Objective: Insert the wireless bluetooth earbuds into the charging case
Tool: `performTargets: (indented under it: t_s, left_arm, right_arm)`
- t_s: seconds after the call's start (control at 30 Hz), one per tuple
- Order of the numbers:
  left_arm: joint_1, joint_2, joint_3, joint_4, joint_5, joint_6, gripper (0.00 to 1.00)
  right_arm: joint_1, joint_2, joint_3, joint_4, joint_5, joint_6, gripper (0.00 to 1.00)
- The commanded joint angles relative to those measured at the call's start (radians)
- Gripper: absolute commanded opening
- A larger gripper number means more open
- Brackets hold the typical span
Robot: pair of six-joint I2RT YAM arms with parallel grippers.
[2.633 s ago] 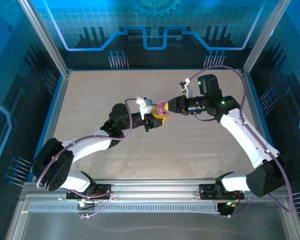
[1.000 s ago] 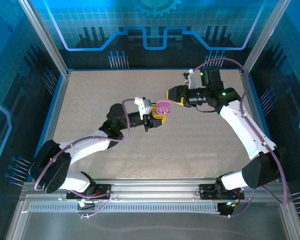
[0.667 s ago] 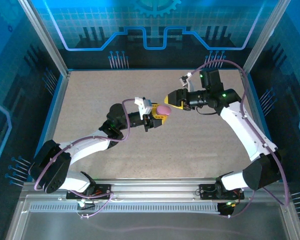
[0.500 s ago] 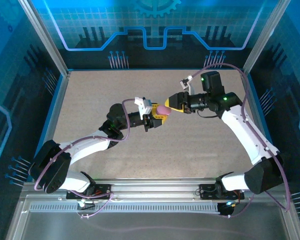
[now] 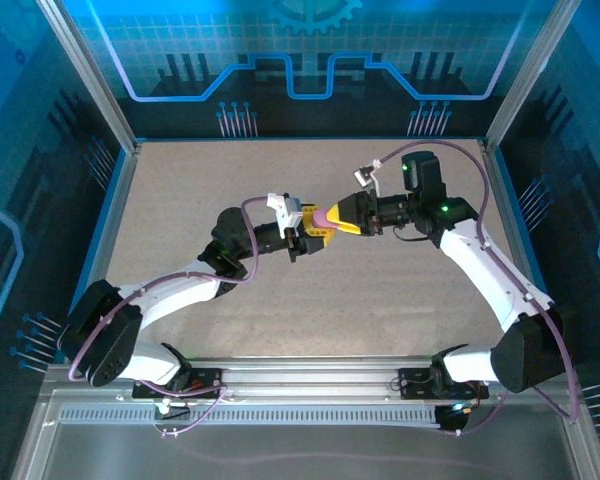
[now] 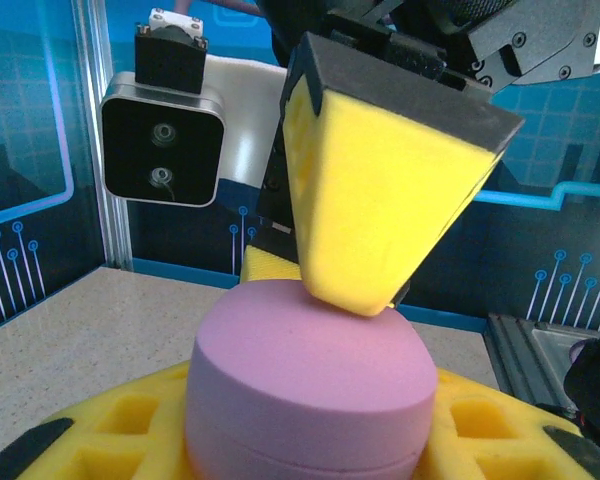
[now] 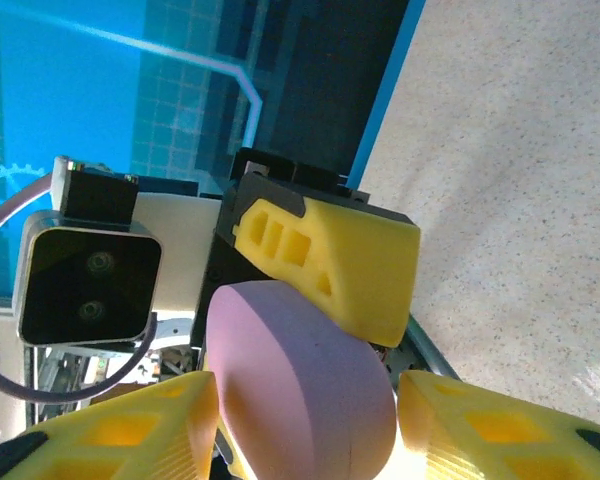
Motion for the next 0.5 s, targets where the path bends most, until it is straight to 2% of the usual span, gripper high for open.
performTargets:
  t_s: [0.0,0.3,0.47]
  left_arm:
    - [-0.005,-0.001,0.034,0.055,0.013,-0.010,0.33]
    - [-0.005,-0.004,0.023,-0.005,-0.025,0.037,0.37]
    - [-0.004,-0.019,0.018,-0.075,-0.047,0.083,0.43]
  right_arm:
    - [0.019,0.021,-0.021,0.075,-0.064,0.047,0.46]
    - [0.009,0.021,-0.027,0.086,-0.026,0.063,0.23]
    - [-0.014,0.004,-0.055,0.148,0.000,0.123,0.15]
